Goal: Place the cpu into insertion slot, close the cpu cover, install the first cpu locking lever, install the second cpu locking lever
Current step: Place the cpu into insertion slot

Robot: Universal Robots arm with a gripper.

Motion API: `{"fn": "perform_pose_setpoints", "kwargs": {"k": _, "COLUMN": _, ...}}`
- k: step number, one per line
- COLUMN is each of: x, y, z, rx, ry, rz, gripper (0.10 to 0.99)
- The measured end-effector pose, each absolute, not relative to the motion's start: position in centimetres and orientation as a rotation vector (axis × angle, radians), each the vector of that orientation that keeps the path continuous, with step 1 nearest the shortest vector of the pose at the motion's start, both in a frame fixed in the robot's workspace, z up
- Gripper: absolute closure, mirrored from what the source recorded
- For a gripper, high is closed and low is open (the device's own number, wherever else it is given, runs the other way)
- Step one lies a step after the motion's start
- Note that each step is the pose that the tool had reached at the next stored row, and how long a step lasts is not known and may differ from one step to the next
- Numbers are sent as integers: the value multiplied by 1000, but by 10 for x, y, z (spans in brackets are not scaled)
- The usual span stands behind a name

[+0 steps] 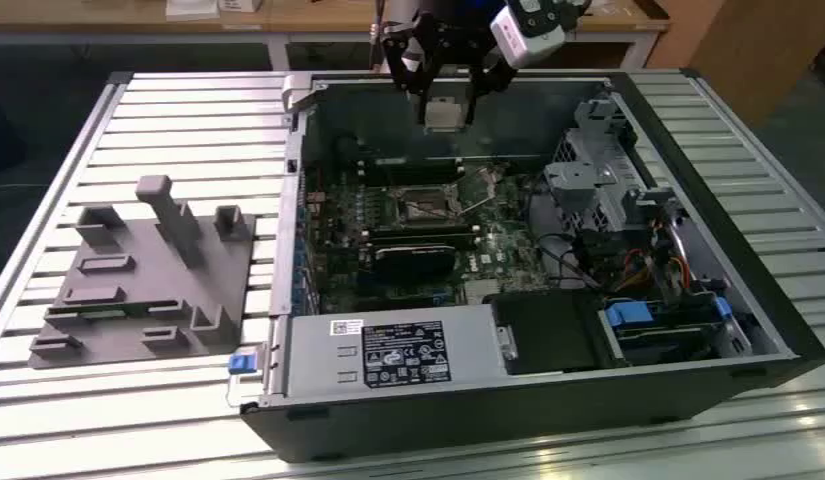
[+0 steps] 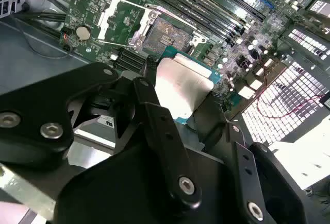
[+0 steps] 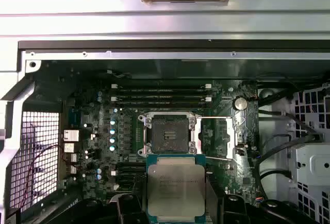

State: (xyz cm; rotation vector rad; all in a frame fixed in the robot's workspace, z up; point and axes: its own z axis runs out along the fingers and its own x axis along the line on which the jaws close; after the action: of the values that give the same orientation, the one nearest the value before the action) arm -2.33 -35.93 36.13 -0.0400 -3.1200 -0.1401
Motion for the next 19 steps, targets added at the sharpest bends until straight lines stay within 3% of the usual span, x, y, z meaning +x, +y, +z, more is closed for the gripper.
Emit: {"fn": "perform_pose_setpoints", "kwargs": {"k": 19, "x": -23, "y": -359, "z": 356, "rx": -40, "ry": -3120, "rz": -140, "gripper": 549}}
